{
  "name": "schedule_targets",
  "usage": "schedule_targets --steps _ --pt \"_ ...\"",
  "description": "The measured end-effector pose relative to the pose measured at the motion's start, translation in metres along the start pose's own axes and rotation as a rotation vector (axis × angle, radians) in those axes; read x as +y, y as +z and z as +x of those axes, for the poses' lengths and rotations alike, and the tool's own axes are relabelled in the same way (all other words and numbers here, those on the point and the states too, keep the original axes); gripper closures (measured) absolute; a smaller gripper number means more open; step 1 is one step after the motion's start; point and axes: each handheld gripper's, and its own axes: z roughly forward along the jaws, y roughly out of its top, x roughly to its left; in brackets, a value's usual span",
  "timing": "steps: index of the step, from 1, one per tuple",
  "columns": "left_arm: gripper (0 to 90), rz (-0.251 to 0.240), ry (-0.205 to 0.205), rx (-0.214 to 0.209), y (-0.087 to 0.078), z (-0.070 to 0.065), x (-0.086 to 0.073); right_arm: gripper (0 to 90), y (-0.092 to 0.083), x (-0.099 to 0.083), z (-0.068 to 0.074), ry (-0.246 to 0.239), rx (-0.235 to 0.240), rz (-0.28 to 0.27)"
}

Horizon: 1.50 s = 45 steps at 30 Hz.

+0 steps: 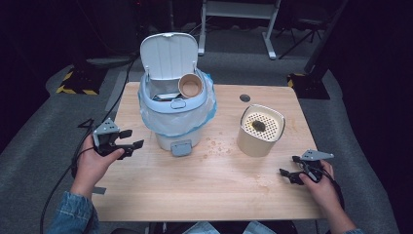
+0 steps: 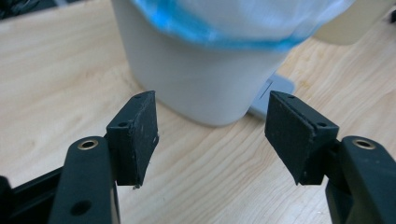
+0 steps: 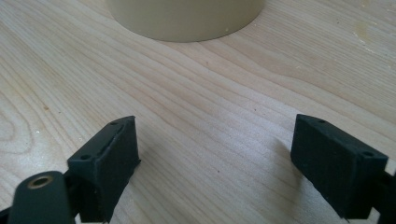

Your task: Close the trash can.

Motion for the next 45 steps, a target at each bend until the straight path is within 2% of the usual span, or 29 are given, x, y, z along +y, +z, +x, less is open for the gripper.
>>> schedule_targets --steps 5,11,16,21,28,35,39,45 --pt "34.8 -0.052 0.011 -0.054 -0.013 0.002 0.020 15.2 0.000 0.000 0.000 0.000 0.000 0.000" --pt "35.3 -0.094 0.041 -0.089 -0.025 0.009 0.043 15.2 0.000 0.000 0.000 0.000 0.000 0.000" --pt "36.7 -0.131 0.033 -0.112 -0.033 0.013 0.064 15.2 0.000 0.000 0.000 0.000 0.000 -0.001" --pt "37.2 -0.192 0.026 -0.130 -0.039 0.015 0.085 15.2 0.000 0.000 0.000 0.000 0.000 -0.001" --pt "37.7 -0.277 -0.007 -0.127 -0.039 0.021 0.106 15.2 0.000 0.000 0.000 0.000 0.000 -0.001" --pt "37.7 -0.325 -0.019 -0.119 -0.035 0.026 0.126 15.2 0.000 0.000 0.000 -0.001 0.000 -0.001" --pt "37.6 -0.339 -0.026 -0.096 -0.033 0.030 0.139 15.2 0.000 0.000 0.000 -0.001 0.000 0.000" --pt "37.6 -0.370 -0.059 -0.056 -0.024 0.041 0.153 15.2 0.000 0.000 0.000 0.000 0.000 -0.001"
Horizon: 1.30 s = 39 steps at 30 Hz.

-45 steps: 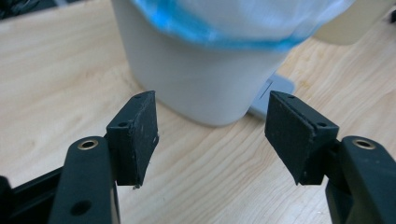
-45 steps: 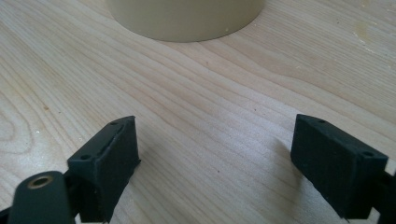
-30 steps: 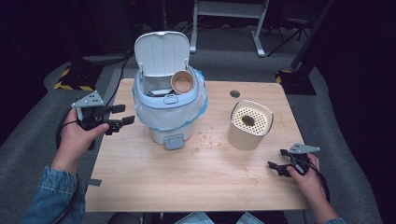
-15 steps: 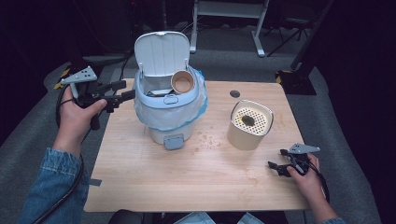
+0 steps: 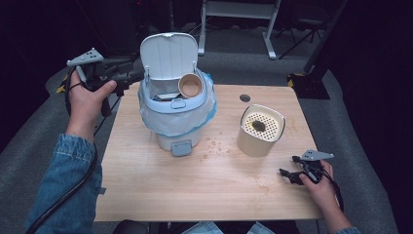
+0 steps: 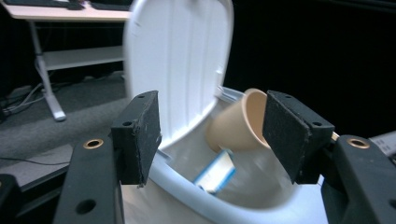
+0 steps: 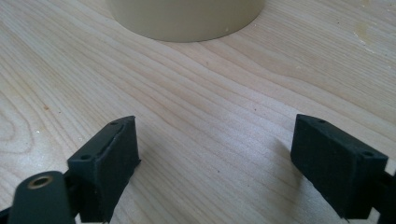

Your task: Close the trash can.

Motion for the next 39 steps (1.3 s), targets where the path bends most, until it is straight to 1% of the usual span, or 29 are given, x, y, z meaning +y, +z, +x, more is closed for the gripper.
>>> schedule_targets --steps 8,13,15,17,20,22,24,27,28,30,32,33,35,37,39 --pt "37.7 0.004 -0.043 0.027 0.023 0.012 0.004 15.2 0.000 0.000 0.000 -0.001 0.001 0.000" --pt "37.1 0.030 -0.051 0.046 0.036 0.018 0.006 15.2 0.000 0.000 0.000 -0.011 0.010 0.000" --pt "36.5 0.044 -0.060 0.046 0.040 0.020 0.007 15.2 0.000 0.000 0.000 -0.011 0.010 0.000" --pt "36.4 0.054 -0.055 0.048 0.044 0.020 0.010 15.2 0.000 0.000 0.000 -0.011 0.010 0.000" --pt "36.0 0.054 -0.047 0.043 0.048 0.019 0.013 15.2 0.000 0.000 0.000 -0.011 0.010 0.000" --pt "35.6 0.054 -0.032 0.045 0.050 0.019 0.016 15.2 0.000 0.000 0.000 -0.011 0.010 0.000" --pt "35.5 0.049 -0.040 0.040 0.052 0.021 0.017 15.1 0.000 0.000 0.000 -0.011 0.011 0.000" --pt "35.5 0.029 -0.031 0.036 0.053 0.020 0.021 15.1 0.000 0.000 -0.001 -0.013 0.016 0.000" --pt "35.4 0.023 -0.020 0.037 0.053 0.018 0.023 15.1 0.000 0.000 -0.001 -0.013 0.016 0.000" --pt "35.0 0.042 0.007 0.046 0.052 0.015 0.025 15.1 0.000 0.000 -0.001 -0.013 0.016 0.000" --pt "35.7 0.055 0.025 0.043 0.049 0.013 0.025 15.1 0.000 0.000 -0.001 -0.013 0.016 0.000" --pt "37.3 0.052 0.026 0.038 0.048 0.012 0.025 15.1 0.000 0.000 -0.001 -0.013 0.016 0.000" --pt "40.5 0.045 0.026 0.013 0.043 0.011 0.022 15.1 0.000 0.000 -0.001 -0.013 0.016 0.000" --pt "40.8 0.040 0.032 -0.018 0.036 0.007 0.019 15.0 0.000 0.000 -0.001 -0.014 0.016 0.000" --pt "41.0 0.041 0.048 -0.038 0.031 0.004 0.017 15.1 0.000 0.000 -0.001 -0.014 0.015 0.000"
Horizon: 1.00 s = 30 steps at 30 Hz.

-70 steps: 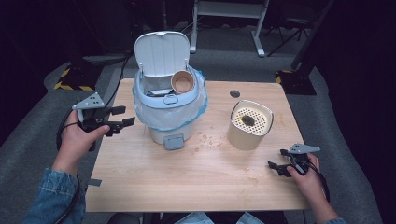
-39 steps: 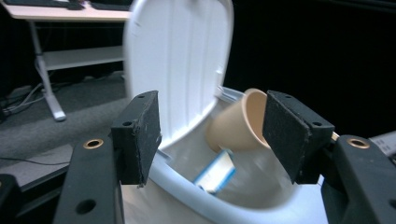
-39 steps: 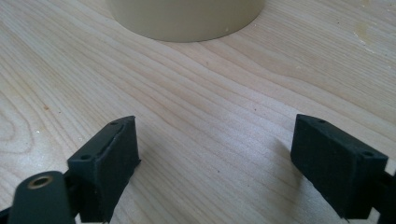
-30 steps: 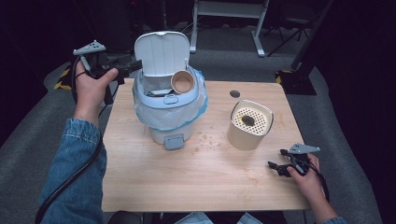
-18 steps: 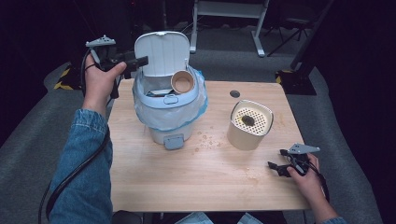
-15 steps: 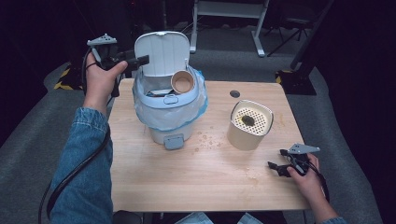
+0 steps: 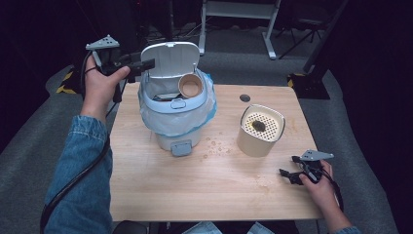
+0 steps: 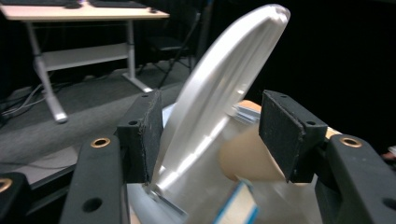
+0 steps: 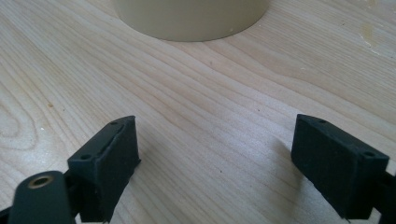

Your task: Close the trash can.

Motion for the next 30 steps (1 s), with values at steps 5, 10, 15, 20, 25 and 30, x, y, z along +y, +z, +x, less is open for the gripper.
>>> schedule_targets --steps 5,10,15,20,25,30 --pt "40.6 0.031 0.041 -0.059 -0.012 -0.018 -0.005 15.0 0.000 0.000 0.000 0.000 0.000 0.000" --pt "42.1 0.056 0.053 -0.145 -0.018 -0.038 -0.010 15.0 0.000 0.000 0.000 0.000 0.000 0.000" --pt "48.5 0.095 -0.003 -0.220 -0.016 -0.049 -0.013 15.1 0.000 0.000 0.000 0.000 0.000 0.000" --pt "53.4 0.126 -0.044 -0.249 -0.007 -0.057 -0.019 15.0 0.000 0.000 0.000 0.000 0.000 0.000" --pt "56.0 0.181 -0.034 -0.230 0.005 -0.065 -0.026 15.0 0.000 0.000 0.000 0.000 0.000 0.000" --pt "58.3 0.214 -0.024 -0.197 0.013 -0.069 -0.030 15.1 0.000 0.000 0.000 0.000 0.000 0.000"
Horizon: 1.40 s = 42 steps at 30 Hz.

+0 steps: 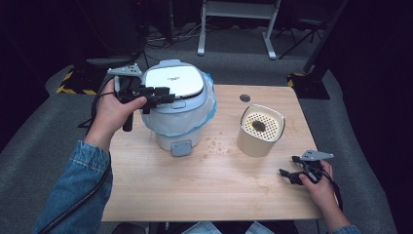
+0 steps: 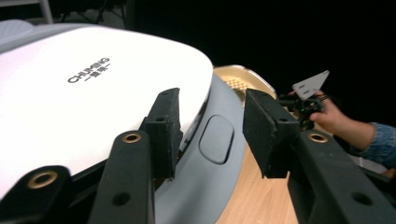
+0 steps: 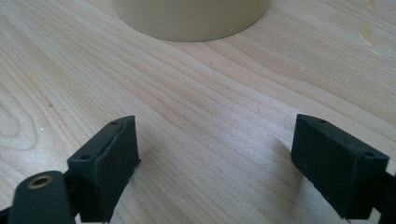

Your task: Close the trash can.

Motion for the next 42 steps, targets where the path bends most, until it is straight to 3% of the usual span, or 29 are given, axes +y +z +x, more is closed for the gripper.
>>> schedule_targets --steps 3,8,11,15,22,23,24,28,29,30,31,32,34,39,42 --pt "59.9 0.016 0.015 0.035 0.006 -0.001 -0.001 15.0 0.000 0.000 0.000 0.000 0.000 0.000" --pt "66.0 -0.004 0.088 0.115 0.013 -0.003 -0.001 15.0 0.000 0.000 0.000 0.000 0.000 0.000" --pt "72.9 -0.021 0.091 0.122 0.016 -0.001 -0.002 15.1 0.000 0.000 0.000 0.000 0.000 0.000" --pt "89.0 -0.025 0.099 0.134 0.015 0.002 -0.003 15.0 0.000 0.000 0.000 0.000 0.000 0.000" --pt "90.0 0.016 0.141 0.158 0.019 -0.008 0.000 15.0 0.000 0.000 0.000 0.000 0.000 0.000" --pt "90.0 0.046 0.146 0.166 0.020 -0.008 0.000 15.0 0.000 0.000 0.000 0.000 0.000 0.000" --pt "90.0 0.036 0.124 0.158 0.021 -0.008 -0.001 15.0 0.000 0.000 0.000 0.000 0.000 0.000" --pt "90.0 0.022 0.103 0.168 0.022 -0.008 0.000 15.0 0.000 0.000 0.000 0.000 -0.001 0.000" --pt "88.8 0.015 0.081 0.153 0.022 -0.009 0.000 15.0 0.000 0.000 0.000 0.000 -0.001 0.000" --pt "72.0 0.008 0.071 0.157 0.021 -0.010 0.000 15.0 0.000 0.000 0.000 0.000 -0.002 0.000" --pt "62.5 0.007 0.055 0.166 0.020 -0.012 0.000 15.0 0.000 0.000 0.000 0.000 -0.001 0.000" --pt "52.1 0.004 0.066 0.170 0.017 -0.015 -0.001 15.0 0.000 0.000 0.000 0.000 -0.001 0.000" --pt "43.3 -0.006 0.105 0.169 0.012 -0.022 -0.004 15.0 0.000 0.000 0.000 0.000 -0.001 0.000" --pt "38.7 0.064 0.169 0.183 0.003 -0.051 -0.018 15.0 0.000 0.000 0.000 0.000 -0.001 0.000" --pt "37.9 0.065 0.182 0.185 -0.003 -0.064 -0.028 15.0 0.000 0.000 0.000 0.000 -0.002 0.000"
